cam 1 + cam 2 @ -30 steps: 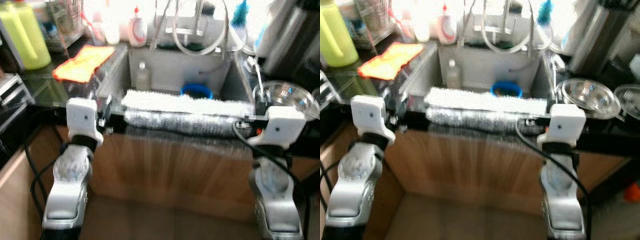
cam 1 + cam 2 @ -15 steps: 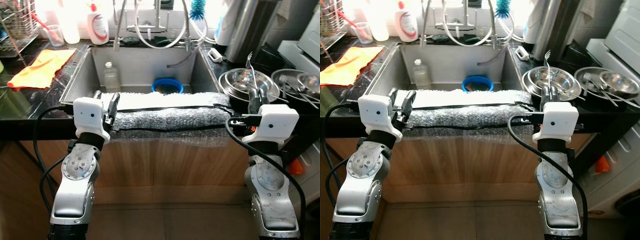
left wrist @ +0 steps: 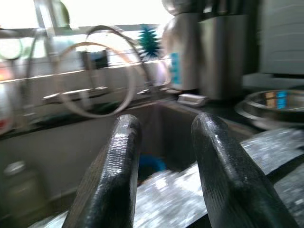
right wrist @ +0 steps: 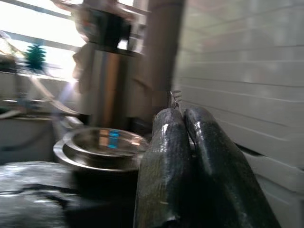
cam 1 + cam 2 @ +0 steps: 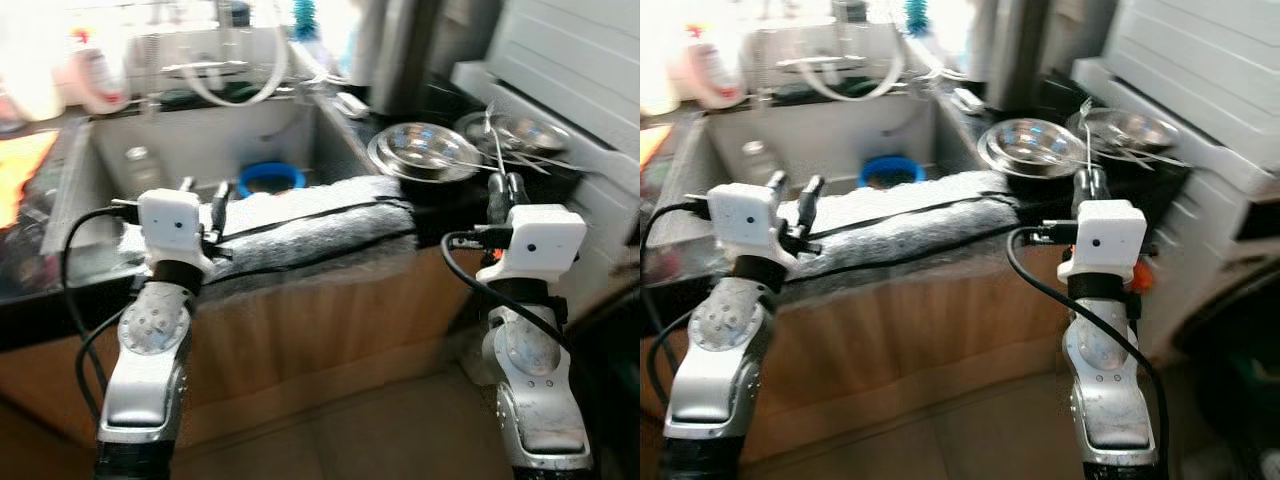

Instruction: Kitchen organization

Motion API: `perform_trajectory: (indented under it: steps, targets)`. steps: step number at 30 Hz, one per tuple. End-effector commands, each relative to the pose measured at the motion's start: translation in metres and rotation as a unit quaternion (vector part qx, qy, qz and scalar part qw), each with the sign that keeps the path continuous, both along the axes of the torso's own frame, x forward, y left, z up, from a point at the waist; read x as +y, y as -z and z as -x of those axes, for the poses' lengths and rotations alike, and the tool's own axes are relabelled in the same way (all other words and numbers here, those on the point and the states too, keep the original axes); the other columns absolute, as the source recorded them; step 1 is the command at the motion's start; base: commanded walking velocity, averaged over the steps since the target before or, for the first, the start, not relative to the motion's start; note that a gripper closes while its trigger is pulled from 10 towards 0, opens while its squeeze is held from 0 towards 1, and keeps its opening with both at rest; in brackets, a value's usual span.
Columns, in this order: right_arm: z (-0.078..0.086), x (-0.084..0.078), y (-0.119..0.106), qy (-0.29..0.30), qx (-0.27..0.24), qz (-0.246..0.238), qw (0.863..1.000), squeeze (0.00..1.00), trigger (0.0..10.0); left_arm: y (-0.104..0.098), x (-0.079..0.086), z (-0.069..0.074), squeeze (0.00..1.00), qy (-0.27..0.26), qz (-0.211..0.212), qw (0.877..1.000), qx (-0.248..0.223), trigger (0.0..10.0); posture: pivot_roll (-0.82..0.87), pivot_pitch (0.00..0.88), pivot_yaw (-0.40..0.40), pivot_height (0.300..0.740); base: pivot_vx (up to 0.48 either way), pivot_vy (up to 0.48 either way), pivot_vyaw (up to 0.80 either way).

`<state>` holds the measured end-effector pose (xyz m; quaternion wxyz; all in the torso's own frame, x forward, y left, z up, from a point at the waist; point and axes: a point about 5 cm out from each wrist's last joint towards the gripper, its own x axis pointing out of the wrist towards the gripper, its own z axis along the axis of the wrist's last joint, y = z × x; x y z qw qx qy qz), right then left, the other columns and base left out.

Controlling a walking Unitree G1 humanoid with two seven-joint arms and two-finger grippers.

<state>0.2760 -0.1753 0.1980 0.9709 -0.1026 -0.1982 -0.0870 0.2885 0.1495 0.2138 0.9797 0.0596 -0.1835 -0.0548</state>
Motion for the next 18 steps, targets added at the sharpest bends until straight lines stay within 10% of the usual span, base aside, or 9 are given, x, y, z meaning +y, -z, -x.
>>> perform_trajectory:
  steps: [1,18]
  targets:
    - [-0.0008,0.0025,-0.0014,-0.002,-0.002,0.002,1.0,0.0,10.0,-0.0004,0.0028,-0.0015,0.0,-0.001,0.001,1.0,0.0,10.0,-0.06,0.0,-0.012,0.74,0.0,0.0,-0.79]
    - [-0.0028,0.0057,-0.0001,-0.012,0.0,0.001,1.0,0.0,10.0,-0.0015,-0.0033,-0.0022,0.0,0.013,-0.004,1.0,-0.007,10.0,-0.06,0.0,-0.01,0.74,0.0,0.0,-0.79]
